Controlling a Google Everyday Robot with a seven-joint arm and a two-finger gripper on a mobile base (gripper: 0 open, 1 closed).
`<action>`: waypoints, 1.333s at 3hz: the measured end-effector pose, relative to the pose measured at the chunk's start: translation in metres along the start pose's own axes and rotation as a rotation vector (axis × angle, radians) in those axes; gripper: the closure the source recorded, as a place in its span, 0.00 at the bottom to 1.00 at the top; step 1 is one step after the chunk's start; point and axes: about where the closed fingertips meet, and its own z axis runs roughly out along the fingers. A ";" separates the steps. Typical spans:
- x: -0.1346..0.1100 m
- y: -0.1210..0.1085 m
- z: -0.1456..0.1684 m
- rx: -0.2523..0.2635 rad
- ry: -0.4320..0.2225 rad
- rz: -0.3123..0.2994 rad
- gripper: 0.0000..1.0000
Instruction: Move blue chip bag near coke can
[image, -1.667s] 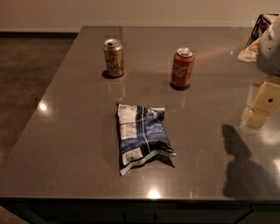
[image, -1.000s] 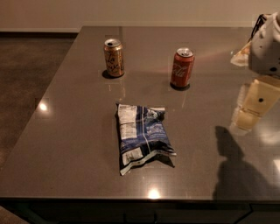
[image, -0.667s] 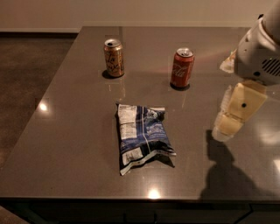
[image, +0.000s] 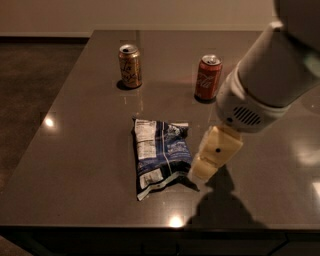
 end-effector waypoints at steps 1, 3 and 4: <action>-0.013 0.014 0.030 0.010 0.027 0.033 0.00; -0.027 0.029 0.072 0.012 0.055 0.094 0.00; -0.030 0.031 0.086 0.005 0.057 0.117 0.00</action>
Offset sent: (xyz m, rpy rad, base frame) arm -0.0006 0.0668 -0.0795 -0.0375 0.0615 -0.1135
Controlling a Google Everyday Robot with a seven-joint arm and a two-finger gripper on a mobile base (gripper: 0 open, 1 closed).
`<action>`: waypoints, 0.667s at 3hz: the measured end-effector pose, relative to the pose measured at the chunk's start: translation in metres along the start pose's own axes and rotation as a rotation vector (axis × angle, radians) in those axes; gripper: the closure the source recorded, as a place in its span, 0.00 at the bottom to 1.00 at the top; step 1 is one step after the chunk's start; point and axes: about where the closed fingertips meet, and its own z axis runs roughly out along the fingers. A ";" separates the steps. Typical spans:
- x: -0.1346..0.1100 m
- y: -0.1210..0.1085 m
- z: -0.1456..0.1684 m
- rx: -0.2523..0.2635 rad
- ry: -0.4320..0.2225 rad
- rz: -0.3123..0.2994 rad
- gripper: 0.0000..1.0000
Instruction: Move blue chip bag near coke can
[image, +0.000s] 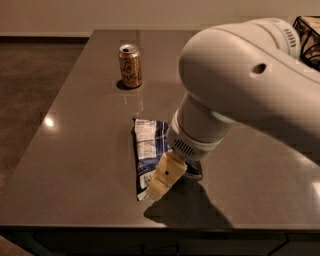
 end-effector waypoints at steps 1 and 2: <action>-0.005 -0.001 0.008 -0.003 -0.001 0.012 0.16; -0.008 -0.003 0.011 -0.013 0.001 0.024 0.39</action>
Offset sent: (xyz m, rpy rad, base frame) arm 0.0168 0.0082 -0.0129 0.0205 0.0379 -0.0322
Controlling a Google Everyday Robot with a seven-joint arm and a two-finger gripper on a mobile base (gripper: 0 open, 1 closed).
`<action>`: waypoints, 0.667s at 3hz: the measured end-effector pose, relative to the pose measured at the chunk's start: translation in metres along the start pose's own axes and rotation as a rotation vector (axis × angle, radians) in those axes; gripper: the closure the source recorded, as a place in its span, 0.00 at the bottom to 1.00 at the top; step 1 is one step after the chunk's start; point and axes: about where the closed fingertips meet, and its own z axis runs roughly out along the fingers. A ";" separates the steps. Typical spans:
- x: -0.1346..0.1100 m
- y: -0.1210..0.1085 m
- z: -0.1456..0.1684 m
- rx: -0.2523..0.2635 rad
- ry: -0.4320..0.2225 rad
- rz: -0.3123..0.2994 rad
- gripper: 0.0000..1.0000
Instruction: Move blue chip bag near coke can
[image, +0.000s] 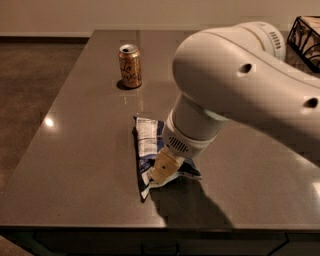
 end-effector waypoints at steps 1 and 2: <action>-0.002 -0.006 -0.004 -0.001 -0.005 0.012 0.62; -0.001 -0.024 -0.022 0.024 -0.016 0.022 0.86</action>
Offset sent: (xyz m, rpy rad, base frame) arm 0.0347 -0.0414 0.0464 0.0047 -0.0529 -0.0538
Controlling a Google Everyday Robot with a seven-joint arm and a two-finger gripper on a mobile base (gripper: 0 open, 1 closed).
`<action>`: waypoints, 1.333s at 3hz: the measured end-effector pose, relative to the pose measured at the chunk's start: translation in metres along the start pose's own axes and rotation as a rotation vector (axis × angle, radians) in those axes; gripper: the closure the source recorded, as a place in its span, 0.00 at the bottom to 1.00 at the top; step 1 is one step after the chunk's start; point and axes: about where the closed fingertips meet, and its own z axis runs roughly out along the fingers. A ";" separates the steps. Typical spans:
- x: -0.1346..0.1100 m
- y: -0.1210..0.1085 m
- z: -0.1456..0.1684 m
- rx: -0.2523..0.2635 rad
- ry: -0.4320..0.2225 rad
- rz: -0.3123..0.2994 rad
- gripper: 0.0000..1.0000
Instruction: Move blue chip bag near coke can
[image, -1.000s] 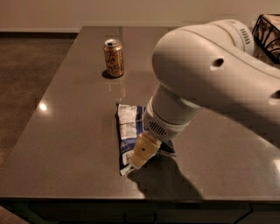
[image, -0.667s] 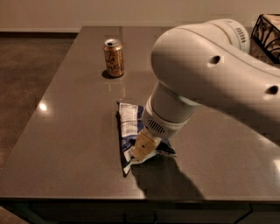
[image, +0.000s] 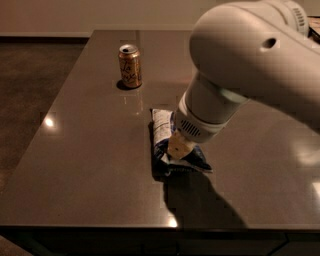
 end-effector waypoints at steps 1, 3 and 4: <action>0.008 -0.031 -0.025 0.045 -0.013 0.026 1.00; 0.029 -0.093 -0.052 0.102 -0.004 0.053 1.00; 0.029 -0.104 -0.045 0.066 -0.010 -0.007 0.81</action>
Offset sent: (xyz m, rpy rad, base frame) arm 0.0553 -0.1071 0.0610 -0.0401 -0.0941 -0.1390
